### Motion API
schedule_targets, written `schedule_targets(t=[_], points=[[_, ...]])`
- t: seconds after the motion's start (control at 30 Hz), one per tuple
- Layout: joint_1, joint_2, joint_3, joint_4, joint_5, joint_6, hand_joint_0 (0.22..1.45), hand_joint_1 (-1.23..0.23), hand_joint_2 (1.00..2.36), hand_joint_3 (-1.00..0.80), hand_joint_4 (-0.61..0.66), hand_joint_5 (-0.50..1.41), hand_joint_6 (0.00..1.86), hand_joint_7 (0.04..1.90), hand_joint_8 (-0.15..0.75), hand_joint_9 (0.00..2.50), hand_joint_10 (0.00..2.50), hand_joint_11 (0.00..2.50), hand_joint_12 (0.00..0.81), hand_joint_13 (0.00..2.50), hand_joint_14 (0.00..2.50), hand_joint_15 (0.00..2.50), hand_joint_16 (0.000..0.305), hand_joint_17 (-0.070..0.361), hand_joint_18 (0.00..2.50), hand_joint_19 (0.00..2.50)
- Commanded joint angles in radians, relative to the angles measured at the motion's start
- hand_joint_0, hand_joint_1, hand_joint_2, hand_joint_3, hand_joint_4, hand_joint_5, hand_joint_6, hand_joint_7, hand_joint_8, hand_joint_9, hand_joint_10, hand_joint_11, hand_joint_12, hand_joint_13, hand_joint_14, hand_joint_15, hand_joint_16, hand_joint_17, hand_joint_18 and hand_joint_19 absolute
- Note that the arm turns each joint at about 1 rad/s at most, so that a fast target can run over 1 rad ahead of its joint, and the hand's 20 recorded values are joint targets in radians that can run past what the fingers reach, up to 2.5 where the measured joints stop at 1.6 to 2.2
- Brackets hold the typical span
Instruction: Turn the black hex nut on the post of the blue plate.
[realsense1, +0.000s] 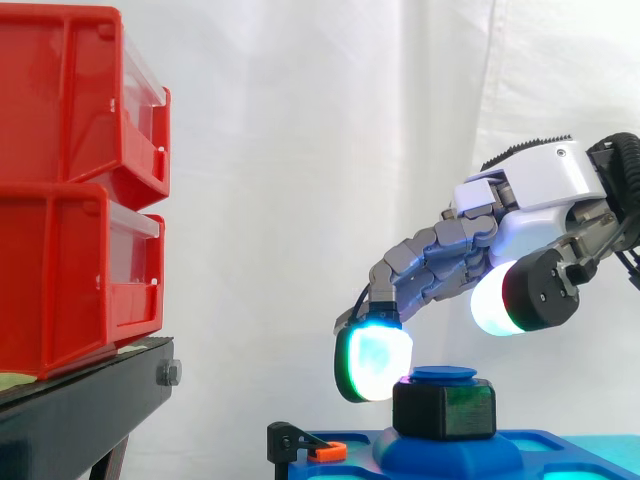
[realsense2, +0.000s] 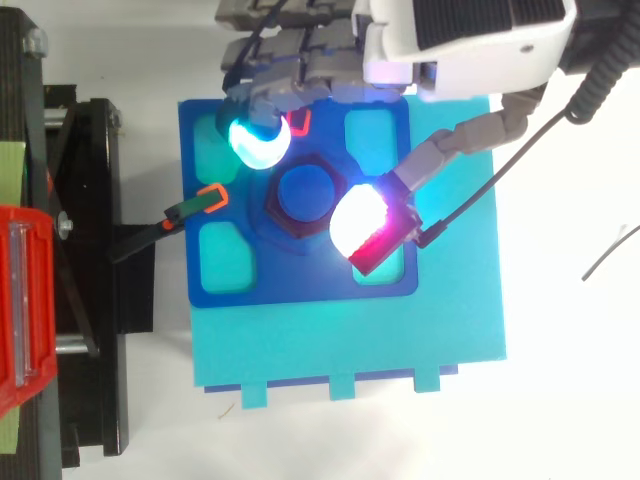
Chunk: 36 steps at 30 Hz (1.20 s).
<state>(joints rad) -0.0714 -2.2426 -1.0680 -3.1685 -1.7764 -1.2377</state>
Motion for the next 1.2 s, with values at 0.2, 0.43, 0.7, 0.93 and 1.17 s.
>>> schedule_targets(t=[0.2, 0.43, 0.7, 0.93, 1.17], points=[[0.007, 0.000, 0.003, 0.036, -0.011, 0.001, 0.48, -0.46, 1.00, -0.50, 0.22, -0.18, 0.50, 0.91, 0.250, 0.32, 0.00, 0.00, 0.367, 0.09, 0.00, 0.00, 0.054, 0.123, 0.00, 0.10], [0.022, 0.000, 0.033, 0.053, -0.014, 0.003, 0.48, -0.46, 1.00, -0.50, 0.23, -0.18, 0.50, 0.92, 0.252, 0.32, 0.00, 0.00, 0.368, 0.06, 0.00, 0.00, 0.055, 0.124, 0.00, 0.07], [0.048, 0.000, 0.034, 0.058, 0.002, 0.007, 0.48, -0.45, 1.00, -0.50, 0.22, -0.18, 0.50, 0.91, 0.253, 0.33, 0.00, 0.00, 0.369, 0.06, 0.00, 0.00, 0.056, 0.125, 0.00, 0.08], [0.068, 0.000, 0.034, 0.059, 0.029, 0.007, 0.48, -0.45, 1.00, -0.50, 0.22, -0.18, 0.50, 0.91, 0.255, 0.33, 0.00, 0.00, 0.369, 0.07, 0.00, 0.00, 0.056, 0.126, 0.00, 0.08], [0.099, 0.000, 0.034, 0.059, 0.068, 0.007, 0.48, -0.42, 1.00, -0.50, 0.23, -0.18, 0.50, 0.92, 0.257, 0.33, 0.00, 0.00, 0.372, 0.07, 0.00, 0.00, 0.056, 0.126, 0.00, 0.08]])
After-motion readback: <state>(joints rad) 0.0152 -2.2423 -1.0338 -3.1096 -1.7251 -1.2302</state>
